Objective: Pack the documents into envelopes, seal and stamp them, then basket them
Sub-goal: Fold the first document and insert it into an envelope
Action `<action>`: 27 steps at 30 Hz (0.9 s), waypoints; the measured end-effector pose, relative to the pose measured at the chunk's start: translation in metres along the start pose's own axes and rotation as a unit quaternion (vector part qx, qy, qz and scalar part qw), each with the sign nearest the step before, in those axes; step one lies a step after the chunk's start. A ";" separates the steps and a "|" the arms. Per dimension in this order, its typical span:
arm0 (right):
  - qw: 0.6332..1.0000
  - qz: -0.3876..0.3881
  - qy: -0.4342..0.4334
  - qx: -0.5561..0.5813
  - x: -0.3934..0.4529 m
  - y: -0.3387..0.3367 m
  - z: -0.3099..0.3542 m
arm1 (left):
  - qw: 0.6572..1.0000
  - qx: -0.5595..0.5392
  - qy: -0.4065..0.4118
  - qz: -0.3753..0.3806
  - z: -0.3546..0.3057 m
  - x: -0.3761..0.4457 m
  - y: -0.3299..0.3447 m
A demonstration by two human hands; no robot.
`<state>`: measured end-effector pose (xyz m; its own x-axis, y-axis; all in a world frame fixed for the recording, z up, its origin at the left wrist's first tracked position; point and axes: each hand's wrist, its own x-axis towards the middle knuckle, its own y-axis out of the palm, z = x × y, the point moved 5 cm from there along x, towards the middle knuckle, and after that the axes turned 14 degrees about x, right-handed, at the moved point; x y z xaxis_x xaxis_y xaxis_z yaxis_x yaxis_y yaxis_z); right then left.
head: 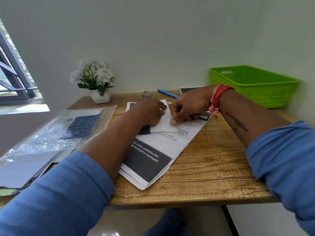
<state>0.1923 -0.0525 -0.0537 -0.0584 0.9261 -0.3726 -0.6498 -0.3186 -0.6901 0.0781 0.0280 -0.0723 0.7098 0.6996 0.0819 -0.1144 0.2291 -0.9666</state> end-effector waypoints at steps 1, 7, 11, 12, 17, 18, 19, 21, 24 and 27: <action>0.999 -0.031 -0.022 0.023 0.001 -0.004 -0.003 | 1.000 0.002 0.001 -0.001 0.000 0.000 0.000; 0.987 -0.137 -0.079 0.032 0.004 -0.012 -0.007 | 1.000 0.001 0.013 -0.005 0.000 -0.003 -0.003; 0.973 -0.214 -0.079 -0.046 0.008 -0.015 -0.001 | 1.000 0.000 0.009 -0.003 -0.001 -0.003 -0.003; 0.968 -0.229 -0.075 -0.066 0.009 -0.015 0.000 | 1.000 0.000 0.005 -0.001 0.000 -0.003 -0.002; 0.955 -0.250 -0.051 -0.148 0.018 -0.012 0.004 | 1.000 -0.006 0.006 -0.001 0.000 -0.001 -0.001; 0.954 -0.250 -0.043 -0.159 0.020 -0.012 0.004 | 1.000 -0.005 0.007 -0.002 0.000 -0.001 -0.001; 0.954 -0.247 -0.035 -0.169 0.023 -0.011 0.004 | 1.000 -0.003 0.008 -0.003 0.000 -0.001 -0.001; 0.952 -0.238 -0.016 -0.194 0.032 -0.009 0.004 | 1.000 -0.002 0.010 -0.005 0.000 -0.002 -0.002; 0.942 -0.236 0.006 -0.238 0.045 -0.009 0.004 | 1.000 -0.004 0.012 -0.013 0.001 -0.004 -0.004; 0.933 -0.244 0.025 -0.265 0.054 -0.009 0.002 | 1.000 -0.006 0.015 -0.013 0.001 -0.004 -0.004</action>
<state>0.1934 0.0002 -0.0666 0.1908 0.9805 0.0473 -0.1238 0.0718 -0.9897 0.0752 0.0248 -0.0689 0.7327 0.6730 0.1009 -0.0867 0.2394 -0.9670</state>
